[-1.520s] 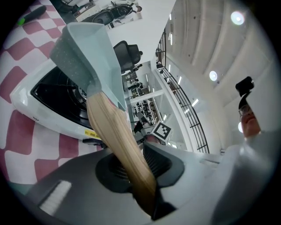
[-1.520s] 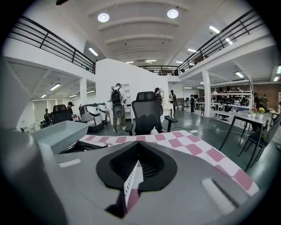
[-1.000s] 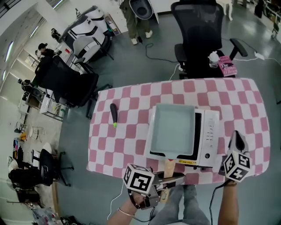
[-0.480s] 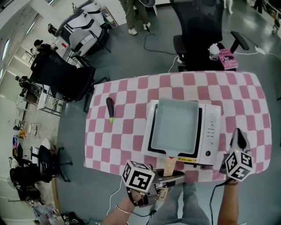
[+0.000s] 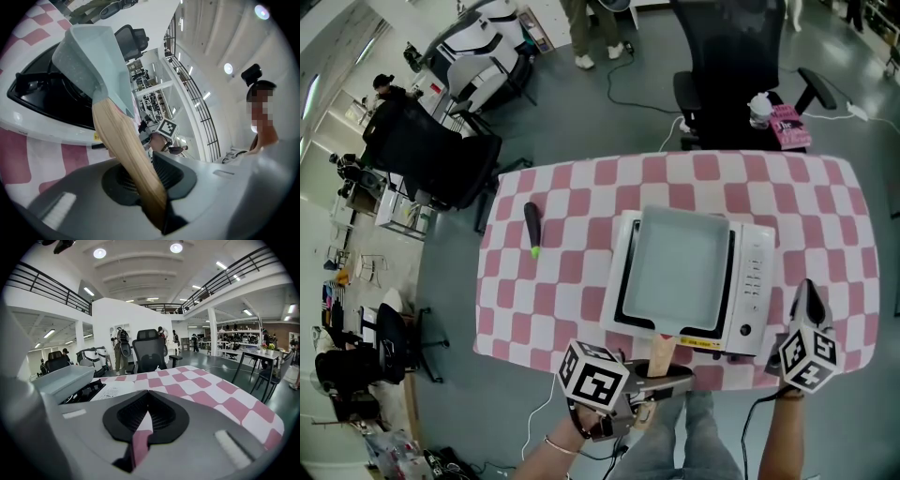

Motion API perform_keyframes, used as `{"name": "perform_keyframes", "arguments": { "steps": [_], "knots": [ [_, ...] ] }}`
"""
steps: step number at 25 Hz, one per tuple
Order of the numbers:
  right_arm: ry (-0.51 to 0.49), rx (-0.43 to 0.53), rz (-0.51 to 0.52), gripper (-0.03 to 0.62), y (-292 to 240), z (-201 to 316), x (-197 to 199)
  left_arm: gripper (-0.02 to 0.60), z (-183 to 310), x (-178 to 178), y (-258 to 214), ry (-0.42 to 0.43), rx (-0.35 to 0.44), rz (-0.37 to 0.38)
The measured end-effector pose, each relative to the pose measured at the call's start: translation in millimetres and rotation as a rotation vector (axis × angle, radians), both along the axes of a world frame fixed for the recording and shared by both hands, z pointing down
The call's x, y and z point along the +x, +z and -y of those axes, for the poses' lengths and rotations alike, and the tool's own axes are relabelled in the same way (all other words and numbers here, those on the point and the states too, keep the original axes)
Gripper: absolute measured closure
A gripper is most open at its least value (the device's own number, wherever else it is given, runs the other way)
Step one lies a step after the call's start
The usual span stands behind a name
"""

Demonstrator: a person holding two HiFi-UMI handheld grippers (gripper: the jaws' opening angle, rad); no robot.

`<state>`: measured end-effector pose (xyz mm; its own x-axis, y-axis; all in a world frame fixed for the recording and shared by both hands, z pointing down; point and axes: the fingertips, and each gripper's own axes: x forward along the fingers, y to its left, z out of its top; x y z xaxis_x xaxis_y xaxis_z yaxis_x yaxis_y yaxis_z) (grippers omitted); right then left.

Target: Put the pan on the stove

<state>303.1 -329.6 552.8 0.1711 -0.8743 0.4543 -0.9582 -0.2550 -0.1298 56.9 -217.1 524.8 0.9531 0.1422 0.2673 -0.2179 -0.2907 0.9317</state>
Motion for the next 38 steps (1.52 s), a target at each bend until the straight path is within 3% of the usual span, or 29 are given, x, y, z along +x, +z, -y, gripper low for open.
{"name": "perform_keyframes", "arguments": {
  "steps": [4, 27, 38],
  "knots": [
    [0.007, 0.002, 0.001, 0.583, 1.5, -0.7, 1.1, 0.514, -1.3, 2.2, -0.2, 0.004, -0.022, -0.033],
    [0.01, -0.018, -0.012, 0.583, 13.5, 1.4, -3.5, 0.52, -2.8, 2.7, 8.9, -0.014, -0.047, -0.059],
    [-0.001, -0.032, -0.011, 0.583, 17.5, -2.0, -8.3, 0.52, 0.3, 3.1, 6.0, -0.042, -0.135, -0.112]
  ]
}}
